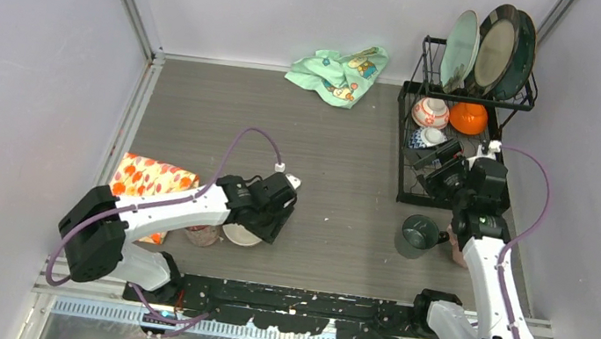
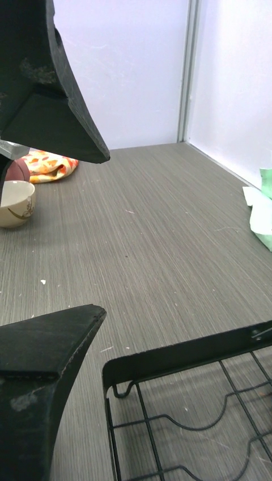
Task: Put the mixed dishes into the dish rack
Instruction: Pick up the bowl from the center of the board.
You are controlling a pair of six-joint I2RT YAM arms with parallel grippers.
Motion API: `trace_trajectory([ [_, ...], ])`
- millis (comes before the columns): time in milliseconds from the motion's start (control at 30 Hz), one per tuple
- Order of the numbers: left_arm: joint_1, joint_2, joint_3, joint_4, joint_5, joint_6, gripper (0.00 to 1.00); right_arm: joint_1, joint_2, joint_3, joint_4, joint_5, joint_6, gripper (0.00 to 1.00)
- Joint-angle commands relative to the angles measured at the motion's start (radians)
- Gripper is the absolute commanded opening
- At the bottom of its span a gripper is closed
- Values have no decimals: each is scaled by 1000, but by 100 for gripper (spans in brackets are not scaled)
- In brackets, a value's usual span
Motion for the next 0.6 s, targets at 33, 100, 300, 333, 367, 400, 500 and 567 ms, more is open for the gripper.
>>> trace_trajectory([
  [33, -40, 19, 1, 60, -88, 29, 42, 2, -5, -66, 165, -87, 99, 100],
  [100, -57, 36, 11, 60, -101, 38, 40, 2, 16, -65, 169, -98, 108, 100],
  [300, -85, 80, 33, 93, -113, 60, 21, 6, 33, -96, 272, -145, 145, 100],
  [333, -91, 82, 36, 100, -111, 65, 19, 8, 34, -104, 293, -154, 159, 99],
  [367, -101, 84, 38, 108, -110, 72, 16, 9, 37, -107, 308, -167, 172, 100],
  [400, -109, 82, 42, 117, -110, 82, 13, 12, 43, -107, 318, -180, 183, 100],
  [500, -120, 75, 56, 153, -100, 112, 2, 29, 56, -97, 321, -184, 181, 100],
  [567, -122, 67, 67, 178, -89, 134, 0, 39, 79, -87, 309, -183, 168, 100],
])
